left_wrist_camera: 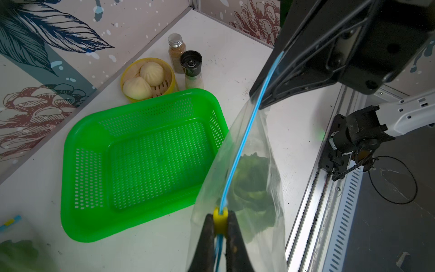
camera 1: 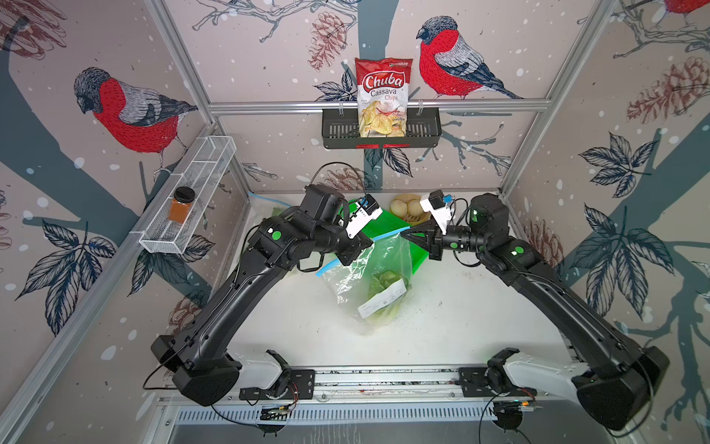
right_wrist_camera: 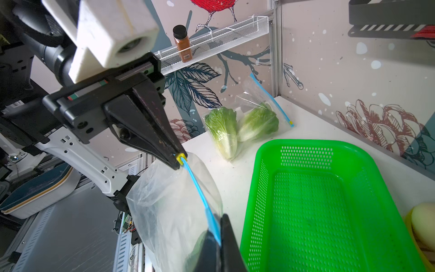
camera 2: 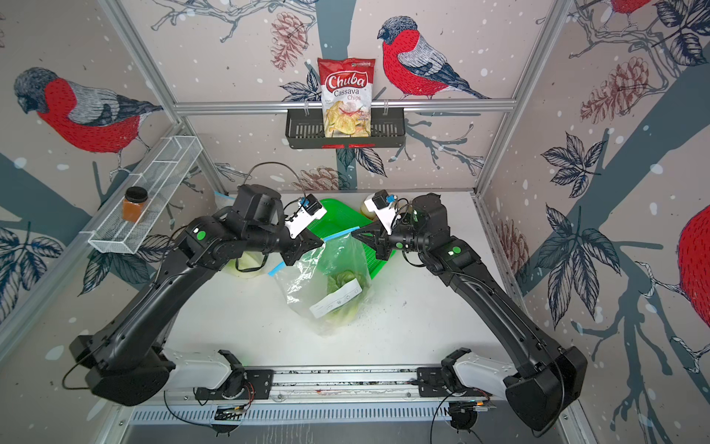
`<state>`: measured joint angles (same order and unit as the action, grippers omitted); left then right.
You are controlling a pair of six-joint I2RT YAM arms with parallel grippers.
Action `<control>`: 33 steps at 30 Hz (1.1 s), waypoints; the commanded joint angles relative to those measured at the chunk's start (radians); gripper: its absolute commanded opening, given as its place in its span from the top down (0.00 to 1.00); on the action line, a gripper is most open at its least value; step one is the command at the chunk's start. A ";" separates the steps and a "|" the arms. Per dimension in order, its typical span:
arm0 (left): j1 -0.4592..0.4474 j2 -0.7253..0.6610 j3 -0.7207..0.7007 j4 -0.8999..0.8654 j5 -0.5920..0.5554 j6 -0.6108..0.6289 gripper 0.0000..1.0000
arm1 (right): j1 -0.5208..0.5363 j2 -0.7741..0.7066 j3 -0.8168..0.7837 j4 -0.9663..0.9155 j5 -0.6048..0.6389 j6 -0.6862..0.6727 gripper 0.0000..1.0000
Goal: Put the chinese cabbages into a zipper bag and zip it
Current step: Zip the zipper on the zipper food storage bag.
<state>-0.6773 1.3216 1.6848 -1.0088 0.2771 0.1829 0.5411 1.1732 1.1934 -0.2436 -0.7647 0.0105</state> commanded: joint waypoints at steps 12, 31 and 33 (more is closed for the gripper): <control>0.003 -0.135 -0.118 -0.087 -0.060 -0.162 1.00 | -0.015 -0.108 0.012 -0.084 0.144 0.051 1.00; 0.002 -0.192 -0.246 0.077 0.068 -0.233 1.00 | -0.037 -0.297 0.000 -0.268 0.429 0.196 1.00; 0.002 -0.161 -0.247 0.082 0.076 -0.228 1.00 | -0.045 -0.316 0.001 -0.285 0.473 0.214 1.00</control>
<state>-0.6773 1.1385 1.4448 -0.9363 0.3378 -0.0307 0.5072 0.8776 1.1854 -0.5259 -0.4221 0.1856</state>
